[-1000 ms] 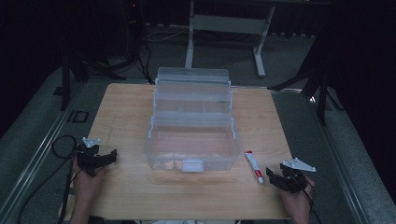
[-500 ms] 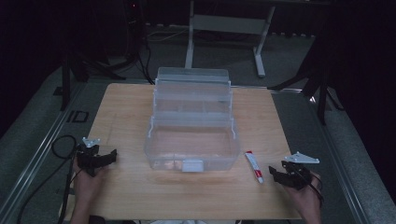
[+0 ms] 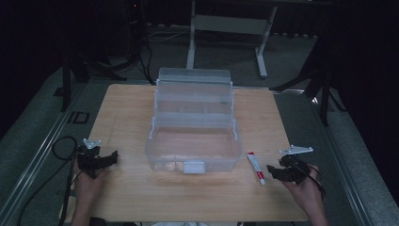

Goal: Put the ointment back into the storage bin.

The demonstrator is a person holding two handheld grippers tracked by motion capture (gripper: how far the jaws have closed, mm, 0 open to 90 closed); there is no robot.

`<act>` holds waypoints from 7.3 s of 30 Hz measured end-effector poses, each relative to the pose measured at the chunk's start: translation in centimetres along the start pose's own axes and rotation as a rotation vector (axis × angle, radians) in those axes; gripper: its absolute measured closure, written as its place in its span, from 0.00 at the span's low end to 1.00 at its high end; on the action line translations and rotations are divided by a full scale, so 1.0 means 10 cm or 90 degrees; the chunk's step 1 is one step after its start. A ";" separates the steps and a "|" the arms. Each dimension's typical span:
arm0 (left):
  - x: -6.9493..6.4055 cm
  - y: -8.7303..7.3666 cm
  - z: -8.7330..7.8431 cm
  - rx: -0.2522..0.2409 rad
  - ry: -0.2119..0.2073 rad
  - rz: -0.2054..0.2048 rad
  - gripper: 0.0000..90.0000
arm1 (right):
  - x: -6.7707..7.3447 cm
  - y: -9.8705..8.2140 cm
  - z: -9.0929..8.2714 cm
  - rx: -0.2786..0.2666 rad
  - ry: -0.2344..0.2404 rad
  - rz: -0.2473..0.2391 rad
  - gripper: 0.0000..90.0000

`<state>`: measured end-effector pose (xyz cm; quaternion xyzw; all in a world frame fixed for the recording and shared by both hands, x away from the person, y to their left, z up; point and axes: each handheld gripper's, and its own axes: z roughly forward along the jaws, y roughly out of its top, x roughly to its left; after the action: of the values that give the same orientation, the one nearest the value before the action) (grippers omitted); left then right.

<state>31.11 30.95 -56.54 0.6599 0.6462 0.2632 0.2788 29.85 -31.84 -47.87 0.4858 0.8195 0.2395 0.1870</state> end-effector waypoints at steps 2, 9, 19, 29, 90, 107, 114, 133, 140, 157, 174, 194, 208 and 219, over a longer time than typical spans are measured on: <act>0.00 0.00 0.00 0.000 0.000 0.000 0.17 | 0.00 0.03 0.00 0.009 0.007 0.005 0.49; 0.00 0.00 0.00 0.000 0.000 0.000 0.17 | 0.01 0.13 0.05 0.052 0.003 0.000 0.53; 0.00 0.00 0.00 0.000 0.000 0.000 0.17 | 0.03 0.26 0.11 0.104 0.019 0.044 0.54; 0.00 0.00 0.00 0.000 0.000 0.000 0.17 | 0.10 0.38 0.18 0.144 0.025 0.037 0.57; 0.00 0.00 0.00 0.000 0.000 0.000 0.17 | 0.20 0.61 0.80 0.344 0.049 -0.014 0.78; 0.00 0.00 0.00 0.000 0.000 0.000 0.17 | 0.07 0.68 0.48 0.293 0.040 -0.038 0.78; 0.00 0.00 0.00 0.000 0.000 0.000 0.17 | 0.03 0.73 0.36 0.282 0.043 -0.044 0.78; 0.00 0.00 0.00 0.000 0.000 0.000 0.17 | -0.04 0.97 0.12 0.251 0.037 -0.094 0.78; 0.00 0.00 0.00 0.000 0.000 0.000 0.17 | 0.02 1.05 0.04 0.248 0.038 -0.138 0.78; 0.00 0.00 0.00 -0.001 0.000 0.000 0.17 | 0.14 1.18 -0.09 0.241 0.039 -0.201 0.78; 0.00 0.00 0.00 -0.001 0.000 0.000 0.17 | 0.34 1.33 -0.22 0.231 0.051 -0.265 0.78; 0.00 0.00 0.00 0.000 0.000 0.000 0.17 | 0.61 1.51 -0.19 0.221 0.074 -0.331 0.78; 0.00 0.00 0.00 0.000 0.000 0.000 0.17 | 0.80 1.62 -0.15 0.220 0.085 -0.377 0.78; 0.00 0.00 0.00 0.000 0.000 -0.001 0.17 | 0.86 1.65 -0.11 0.216 0.095 -0.392 0.78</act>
<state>31.12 30.94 -56.54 0.6594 0.6465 0.2634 0.2790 36.95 -17.61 -38.14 0.2210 0.9671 0.0671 0.1063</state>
